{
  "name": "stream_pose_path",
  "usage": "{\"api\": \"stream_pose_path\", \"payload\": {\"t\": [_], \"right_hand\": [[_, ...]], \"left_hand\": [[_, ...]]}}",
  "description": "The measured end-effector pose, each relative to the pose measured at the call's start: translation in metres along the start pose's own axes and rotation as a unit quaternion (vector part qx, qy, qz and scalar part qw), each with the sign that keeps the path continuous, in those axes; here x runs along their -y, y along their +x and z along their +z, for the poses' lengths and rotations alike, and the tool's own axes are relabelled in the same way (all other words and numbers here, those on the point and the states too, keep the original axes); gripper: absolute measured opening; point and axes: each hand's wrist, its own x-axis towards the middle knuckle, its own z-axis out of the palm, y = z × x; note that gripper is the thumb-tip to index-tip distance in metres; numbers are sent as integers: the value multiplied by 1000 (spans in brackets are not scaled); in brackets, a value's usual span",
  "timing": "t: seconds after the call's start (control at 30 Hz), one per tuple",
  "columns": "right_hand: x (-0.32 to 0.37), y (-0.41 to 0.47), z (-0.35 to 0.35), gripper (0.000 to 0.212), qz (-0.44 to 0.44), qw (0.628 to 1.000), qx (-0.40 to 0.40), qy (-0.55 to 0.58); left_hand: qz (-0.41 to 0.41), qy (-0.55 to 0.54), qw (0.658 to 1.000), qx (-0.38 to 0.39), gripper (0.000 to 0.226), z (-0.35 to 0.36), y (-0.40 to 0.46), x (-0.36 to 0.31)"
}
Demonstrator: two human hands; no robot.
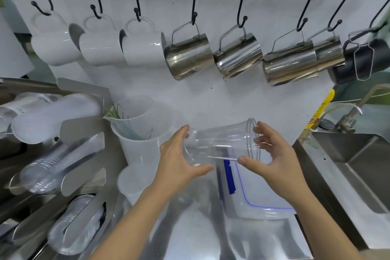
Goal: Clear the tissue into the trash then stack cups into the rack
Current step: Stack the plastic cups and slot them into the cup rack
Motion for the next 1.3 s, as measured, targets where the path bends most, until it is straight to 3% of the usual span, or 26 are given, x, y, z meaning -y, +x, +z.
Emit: {"api": "stream_pose_path", "payload": {"t": [0.27, 0.5, 1.3], "right_hand": [[6, 6, 9, 102, 4, 996, 68, -56], [2, 7, 29, 107, 24, 993, 114, -26], [3, 3, 37, 105, 24, 989, 144, -10]], "left_hand": [[45, 52, 997, 22, 113, 0, -3, -16], [58, 0, 997, 54, 116, 4, -8, -26], [88, -54, 995, 15, 103, 11, -20, -37]]}}
